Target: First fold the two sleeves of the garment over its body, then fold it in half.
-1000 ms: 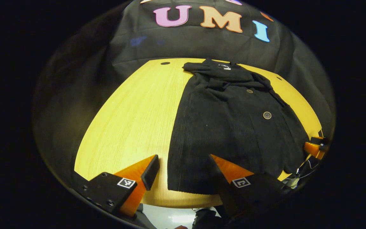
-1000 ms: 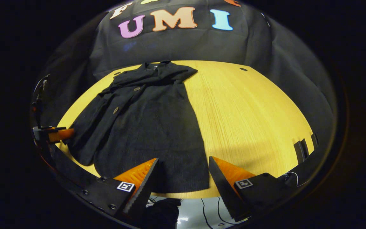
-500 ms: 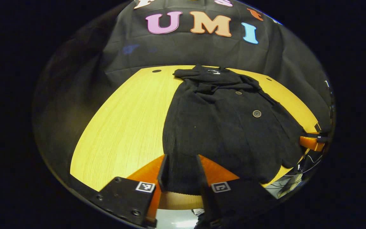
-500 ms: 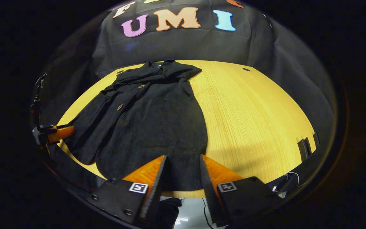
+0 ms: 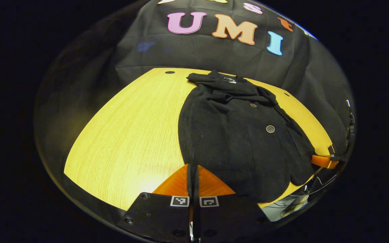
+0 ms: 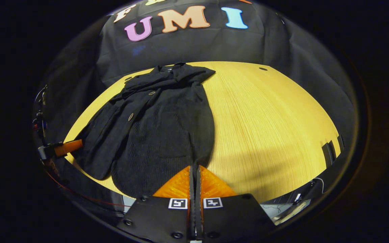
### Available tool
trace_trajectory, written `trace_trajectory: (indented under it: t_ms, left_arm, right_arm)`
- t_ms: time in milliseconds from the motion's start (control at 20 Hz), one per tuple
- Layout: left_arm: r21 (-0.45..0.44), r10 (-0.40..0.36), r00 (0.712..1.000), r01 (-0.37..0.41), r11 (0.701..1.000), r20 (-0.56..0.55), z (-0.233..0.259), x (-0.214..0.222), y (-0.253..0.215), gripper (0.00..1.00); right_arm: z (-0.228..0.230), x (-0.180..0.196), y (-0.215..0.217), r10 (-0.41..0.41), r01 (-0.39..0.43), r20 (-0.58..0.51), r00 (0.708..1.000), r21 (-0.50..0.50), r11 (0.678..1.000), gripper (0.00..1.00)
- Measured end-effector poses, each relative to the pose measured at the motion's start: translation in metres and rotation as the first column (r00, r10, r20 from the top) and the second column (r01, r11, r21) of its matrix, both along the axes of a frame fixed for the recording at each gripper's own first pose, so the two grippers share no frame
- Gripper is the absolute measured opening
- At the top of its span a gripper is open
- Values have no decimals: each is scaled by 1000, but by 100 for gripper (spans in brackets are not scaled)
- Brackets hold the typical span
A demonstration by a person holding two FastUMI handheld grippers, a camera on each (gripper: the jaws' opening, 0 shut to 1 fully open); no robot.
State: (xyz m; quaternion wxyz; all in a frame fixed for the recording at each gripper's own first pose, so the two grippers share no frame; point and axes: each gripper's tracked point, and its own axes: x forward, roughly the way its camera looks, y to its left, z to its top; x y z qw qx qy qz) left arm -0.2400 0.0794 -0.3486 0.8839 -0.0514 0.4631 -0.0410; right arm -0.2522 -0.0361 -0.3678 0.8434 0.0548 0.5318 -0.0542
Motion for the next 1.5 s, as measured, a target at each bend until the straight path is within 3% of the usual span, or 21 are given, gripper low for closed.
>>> trace_trajectory:
  t_ms: [200, 350, 750, 1500]
  left_arm:
    - [-31, 35, 996, -38, 999, -87, 1, 1, -1, 0]
    - [-50, 73, 994, -77, 996, -79, 16, 10, -2, 0]
    - [-26, 68, 994, -66, 997, 80, 70, 66, -20, 0]
    - [-44, 75, 961, -66, 997, 264, 121, 205, -26, 0]
  right_arm:
    - [9, 4, 1, 43, -43, 1, 999, 21, 999, 3]
    - [31, 19, 0, 62, -66, 59, 996, 67, 996, 3]
    - [82, 77, -7, 105, -141, 263, 959, 121, 983, 2]
    - [147, 219, -24, 104, -165, 448, 888, 99, 981, 2]
